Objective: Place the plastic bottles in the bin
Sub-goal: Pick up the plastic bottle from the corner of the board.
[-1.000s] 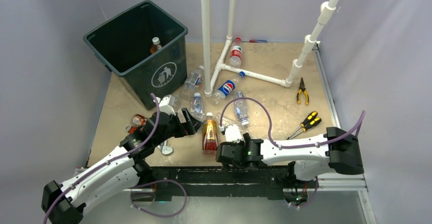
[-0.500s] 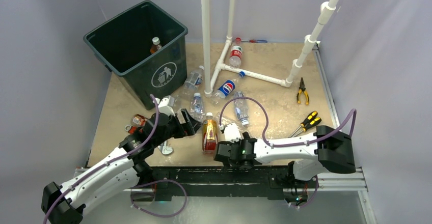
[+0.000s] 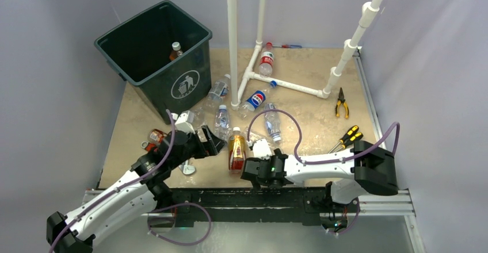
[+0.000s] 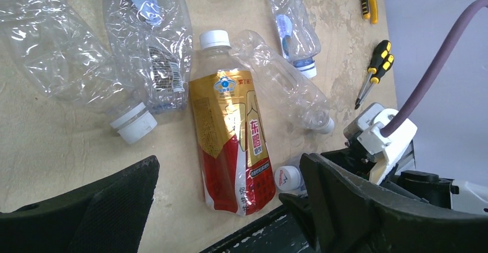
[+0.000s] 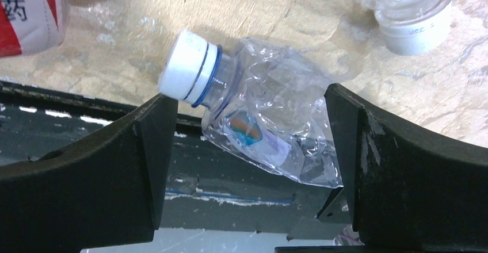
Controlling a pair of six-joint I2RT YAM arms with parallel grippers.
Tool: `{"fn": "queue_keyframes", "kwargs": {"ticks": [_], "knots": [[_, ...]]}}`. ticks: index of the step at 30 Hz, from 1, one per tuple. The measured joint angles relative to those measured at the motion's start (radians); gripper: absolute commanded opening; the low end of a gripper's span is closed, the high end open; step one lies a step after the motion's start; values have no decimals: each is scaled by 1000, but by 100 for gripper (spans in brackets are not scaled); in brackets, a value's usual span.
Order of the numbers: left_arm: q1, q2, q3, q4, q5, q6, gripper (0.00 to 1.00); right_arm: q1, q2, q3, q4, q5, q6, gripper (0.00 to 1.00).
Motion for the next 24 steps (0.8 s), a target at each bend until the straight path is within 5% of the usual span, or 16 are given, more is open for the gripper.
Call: {"fn": "queue_keyframes", "kwargs": {"ticks": [8,24], "knots": [[0,-91,0,-72,-30,0,94,-2,0,9,-53,-77,-7,90],[0,-146,4,-135,-42,1,94,-13,7,-4,14,-127,-10,42]]}}
